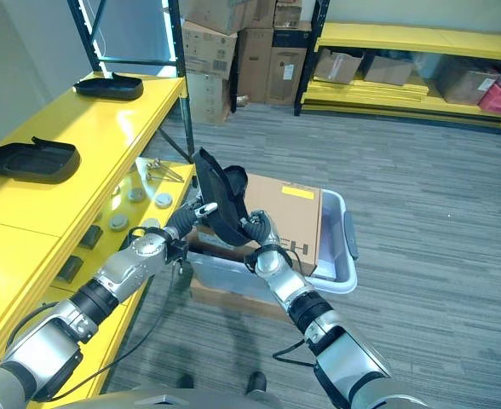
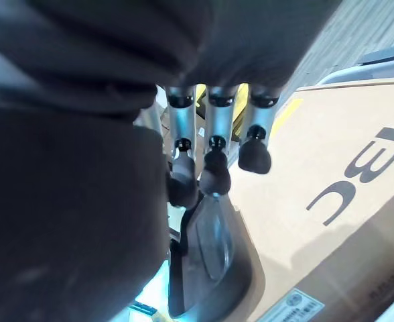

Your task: Move parts from the plastic box to the shelf.

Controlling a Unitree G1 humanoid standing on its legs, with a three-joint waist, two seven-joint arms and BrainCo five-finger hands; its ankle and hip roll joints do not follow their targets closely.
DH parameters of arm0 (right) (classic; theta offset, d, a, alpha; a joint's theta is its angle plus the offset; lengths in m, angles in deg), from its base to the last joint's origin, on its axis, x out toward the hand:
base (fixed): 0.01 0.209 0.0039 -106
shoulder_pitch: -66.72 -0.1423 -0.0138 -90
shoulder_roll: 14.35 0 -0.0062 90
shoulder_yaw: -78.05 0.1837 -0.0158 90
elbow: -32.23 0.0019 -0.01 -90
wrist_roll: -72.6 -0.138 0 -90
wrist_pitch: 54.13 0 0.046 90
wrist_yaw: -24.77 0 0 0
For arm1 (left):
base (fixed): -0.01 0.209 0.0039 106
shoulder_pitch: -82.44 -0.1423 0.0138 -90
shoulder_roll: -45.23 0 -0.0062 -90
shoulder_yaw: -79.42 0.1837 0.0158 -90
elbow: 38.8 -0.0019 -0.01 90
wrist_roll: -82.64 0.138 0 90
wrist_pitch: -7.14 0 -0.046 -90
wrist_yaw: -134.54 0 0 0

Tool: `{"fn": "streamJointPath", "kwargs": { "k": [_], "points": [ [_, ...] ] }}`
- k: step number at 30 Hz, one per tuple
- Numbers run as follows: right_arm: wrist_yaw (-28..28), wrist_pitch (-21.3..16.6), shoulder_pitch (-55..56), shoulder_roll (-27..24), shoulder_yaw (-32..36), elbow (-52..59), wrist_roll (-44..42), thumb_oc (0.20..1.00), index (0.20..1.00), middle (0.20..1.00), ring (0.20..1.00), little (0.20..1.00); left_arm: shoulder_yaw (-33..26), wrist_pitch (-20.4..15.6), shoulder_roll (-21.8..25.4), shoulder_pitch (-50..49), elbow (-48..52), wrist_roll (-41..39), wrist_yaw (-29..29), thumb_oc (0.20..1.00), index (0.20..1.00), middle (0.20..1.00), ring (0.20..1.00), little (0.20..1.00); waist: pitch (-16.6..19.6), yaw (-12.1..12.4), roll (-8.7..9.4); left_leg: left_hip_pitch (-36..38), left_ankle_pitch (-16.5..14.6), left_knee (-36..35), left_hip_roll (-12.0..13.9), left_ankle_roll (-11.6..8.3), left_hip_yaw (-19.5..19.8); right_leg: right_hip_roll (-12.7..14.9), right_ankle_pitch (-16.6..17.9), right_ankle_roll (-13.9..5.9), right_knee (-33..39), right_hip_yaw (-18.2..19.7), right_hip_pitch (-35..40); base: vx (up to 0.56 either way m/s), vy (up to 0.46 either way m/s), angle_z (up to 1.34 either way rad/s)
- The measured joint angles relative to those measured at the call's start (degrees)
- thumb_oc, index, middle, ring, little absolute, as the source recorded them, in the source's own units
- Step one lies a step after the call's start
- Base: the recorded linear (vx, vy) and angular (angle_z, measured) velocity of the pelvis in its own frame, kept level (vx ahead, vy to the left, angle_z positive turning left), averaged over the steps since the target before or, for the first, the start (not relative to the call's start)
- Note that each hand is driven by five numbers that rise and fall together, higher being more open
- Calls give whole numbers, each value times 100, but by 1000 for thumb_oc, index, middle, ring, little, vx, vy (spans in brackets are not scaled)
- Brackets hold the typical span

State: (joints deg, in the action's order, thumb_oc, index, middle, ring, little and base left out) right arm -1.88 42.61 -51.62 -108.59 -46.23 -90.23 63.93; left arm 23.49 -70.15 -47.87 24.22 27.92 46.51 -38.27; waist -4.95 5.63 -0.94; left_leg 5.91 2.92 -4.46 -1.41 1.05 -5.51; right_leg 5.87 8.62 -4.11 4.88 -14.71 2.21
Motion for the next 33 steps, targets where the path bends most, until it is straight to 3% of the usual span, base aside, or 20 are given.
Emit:
{"fn": "streamJointPath", "kwargs": {
  "k": [10,16,17,23,28,31,33],
  "points": [
    [-415,3,0,-191,228,3,-341,200,200,200,200,200,-80,-204,166,-135,61,-682,-150,1000,1000,1000,1000,1000,1,15,0,29,-12,-1,10,-11,-62,-3,3,1,-8,45,5,19,-2,-2],
    [-583,-36,40,-659,938,-343,-395,200,200,200,200,200,-764,-182,455,-242,464,-1036,-267,1000,1000,1000,1000,1000,-6,37,11,32,-31,-1,22,-26,-65,-12,-5,-8,10,38,11,101,-35,0],
    [-635,-54,131,-909,1328,-482,-488,200,200,200,200,200,-985,-179,612,-326,478,-1122,-278,1000,1000,1000,1000,1000,-10,43,16,30,-44,-2,26,-32,-64,-13,-15,-18,21,32,11,122,-53,1],
    [-658,-178,361,-1384,2028,-709,-507,200,200,200,200,200,-1284,-142,856,-821,482,-1232,-431,1000,1000,1000,1000,1000,-95,4,73,15,-48,-3,38,-22,-66,-17,-44,-25,21,32,-7,33,-51,-2],
    [-723,-315,-25,-1484,2120,-1039,-504,200,200,200,200,200,-1244,-244,857,-818,464,-1341,-553,1000,1000,1000,1000,1000,-491,61,124,-894,32,383,24,4,-13,-23,211,115,-36,-15,-712,-325,-101,6],
    [-891,-454,-1108,-1521,2044,-1963,-598,200,200,200,200,200,-893,-476,994,-211,395,-1487,-662,1000,1000,1000,1000,1000,-1280,168,57,-1956,-5,1074,65,-26,153,-25,340,153,-152,-126,-1446,-280,-194,19],
    [-936,-466,-1420,-1521,1955,-2129,-822,200,200,200,200,200,-811,-517,1082,-29,368,-1512,-701,1000,1000,1000,1000,1000,-1722,276,31,-2237,10,1241,103,-74,253,-40,391,219,-188,-200,-1625,-119,-185,17]
  ]
}}
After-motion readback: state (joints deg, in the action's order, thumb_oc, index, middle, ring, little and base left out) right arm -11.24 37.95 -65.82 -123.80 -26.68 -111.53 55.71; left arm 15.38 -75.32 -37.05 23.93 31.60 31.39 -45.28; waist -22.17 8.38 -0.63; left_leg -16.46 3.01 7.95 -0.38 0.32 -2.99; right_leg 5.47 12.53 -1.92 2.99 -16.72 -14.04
